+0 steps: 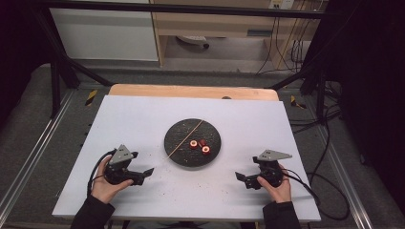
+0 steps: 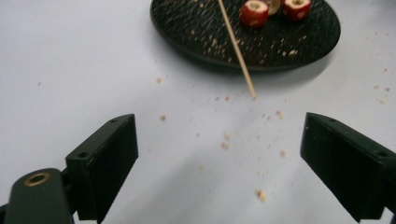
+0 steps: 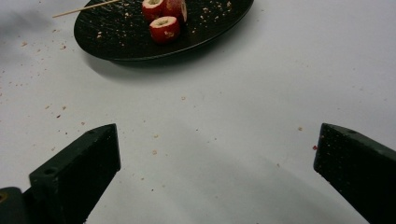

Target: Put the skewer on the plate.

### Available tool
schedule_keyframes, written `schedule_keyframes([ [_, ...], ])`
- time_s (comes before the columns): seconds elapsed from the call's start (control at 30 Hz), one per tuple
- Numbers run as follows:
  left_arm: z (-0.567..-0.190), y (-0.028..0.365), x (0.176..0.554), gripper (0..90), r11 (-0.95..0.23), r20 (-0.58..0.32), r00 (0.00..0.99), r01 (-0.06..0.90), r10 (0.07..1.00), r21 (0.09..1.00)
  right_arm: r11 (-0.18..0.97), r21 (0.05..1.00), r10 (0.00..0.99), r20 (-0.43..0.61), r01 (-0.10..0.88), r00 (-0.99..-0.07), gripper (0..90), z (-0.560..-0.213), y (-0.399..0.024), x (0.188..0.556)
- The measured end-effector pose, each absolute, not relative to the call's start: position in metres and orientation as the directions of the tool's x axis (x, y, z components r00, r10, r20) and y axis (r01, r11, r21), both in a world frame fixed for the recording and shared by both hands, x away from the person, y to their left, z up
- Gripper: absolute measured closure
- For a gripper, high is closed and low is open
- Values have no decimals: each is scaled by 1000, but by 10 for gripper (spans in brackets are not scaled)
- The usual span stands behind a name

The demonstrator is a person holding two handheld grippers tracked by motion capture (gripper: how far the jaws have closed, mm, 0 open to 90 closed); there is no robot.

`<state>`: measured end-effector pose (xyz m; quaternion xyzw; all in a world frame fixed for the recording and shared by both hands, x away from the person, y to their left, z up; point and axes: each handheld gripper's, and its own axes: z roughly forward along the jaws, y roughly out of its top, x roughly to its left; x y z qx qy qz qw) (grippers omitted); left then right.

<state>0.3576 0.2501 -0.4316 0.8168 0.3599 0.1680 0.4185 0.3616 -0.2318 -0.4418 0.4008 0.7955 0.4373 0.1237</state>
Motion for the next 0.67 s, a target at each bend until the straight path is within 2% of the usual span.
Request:
schedule_keyframes([
  [0.37, -450, 278, 348, 104, -365, -41, 660, 465, 750, 806, 314, 792, 748, 133, 523, -650, 13, -442, -232, 362],
  [0.67, -455, 282, 347, 104, -354, -56, 656, 475, 752, 806, 319, 791, 749, 128, 522, -651, 12, -443, -232, 361],
])
